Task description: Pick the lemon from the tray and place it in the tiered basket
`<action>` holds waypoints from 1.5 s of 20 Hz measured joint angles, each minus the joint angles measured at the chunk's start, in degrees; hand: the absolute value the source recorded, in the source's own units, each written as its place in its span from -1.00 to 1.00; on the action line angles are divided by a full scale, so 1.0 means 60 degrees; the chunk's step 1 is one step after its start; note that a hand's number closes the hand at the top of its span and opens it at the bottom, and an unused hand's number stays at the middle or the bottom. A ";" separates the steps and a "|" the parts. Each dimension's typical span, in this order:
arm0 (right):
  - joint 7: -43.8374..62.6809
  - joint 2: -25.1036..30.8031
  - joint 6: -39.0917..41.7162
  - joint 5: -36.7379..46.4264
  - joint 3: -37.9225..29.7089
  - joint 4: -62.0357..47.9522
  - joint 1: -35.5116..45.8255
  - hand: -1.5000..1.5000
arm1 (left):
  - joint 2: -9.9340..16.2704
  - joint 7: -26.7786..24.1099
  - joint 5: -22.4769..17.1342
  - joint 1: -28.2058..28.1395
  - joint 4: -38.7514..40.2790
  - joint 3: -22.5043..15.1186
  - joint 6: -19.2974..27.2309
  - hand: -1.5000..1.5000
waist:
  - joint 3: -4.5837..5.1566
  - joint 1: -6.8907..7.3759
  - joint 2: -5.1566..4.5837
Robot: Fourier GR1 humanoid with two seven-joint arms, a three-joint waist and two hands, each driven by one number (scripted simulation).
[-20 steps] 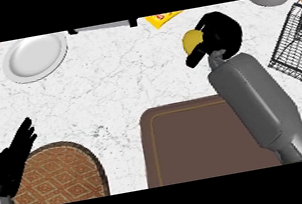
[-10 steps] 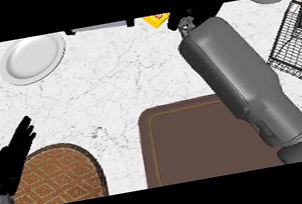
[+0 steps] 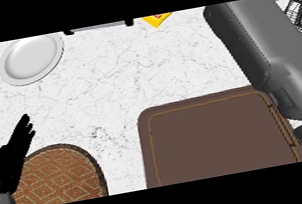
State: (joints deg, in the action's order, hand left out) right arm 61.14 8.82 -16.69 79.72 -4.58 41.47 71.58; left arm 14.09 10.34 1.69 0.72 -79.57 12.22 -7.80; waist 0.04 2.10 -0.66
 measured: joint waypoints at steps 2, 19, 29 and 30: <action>-0.0314 0.0390 -0.0323 -0.0016 -0.0291 -0.0387 0.0067 1.00 | 0.0071 -0.0120 -0.0040 -0.0119 0.0015 0.0056 -0.0103 0.00 | -0.0001 0.0003 -0.0005; -0.4589 0.2911 -0.3623 -0.2460 -0.2970 -0.2870 0.0088 1.00 | 0.0079 -0.0132 -0.0064 -0.0112 -0.0064 0.0020 -0.0283 0.00 | -0.0025 0.0184 -0.0127; -0.4998 0.4662 -0.1922 -0.0424 -0.1397 -0.4688 0.0234 1.00 | 0.0104 -0.0209 -0.0041 0.0106 0.0095 0.0026 -0.0308 0.00 | 0.0008 0.0288 -0.0178; -0.5072 0.4789 -0.1597 -0.0227 -0.1215 -0.4799 0.0370 1.00 | 0.0062 -0.0180 0.0002 0.0165 0.0113 0.0006 -0.0235 0.00 | 0.0004 0.0272 -0.0167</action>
State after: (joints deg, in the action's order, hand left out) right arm 30.70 37.55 -26.27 78.36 -11.87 12.67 73.80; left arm 14.46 9.26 1.70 1.71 -78.89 12.25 -9.21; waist 0.06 3.74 -1.66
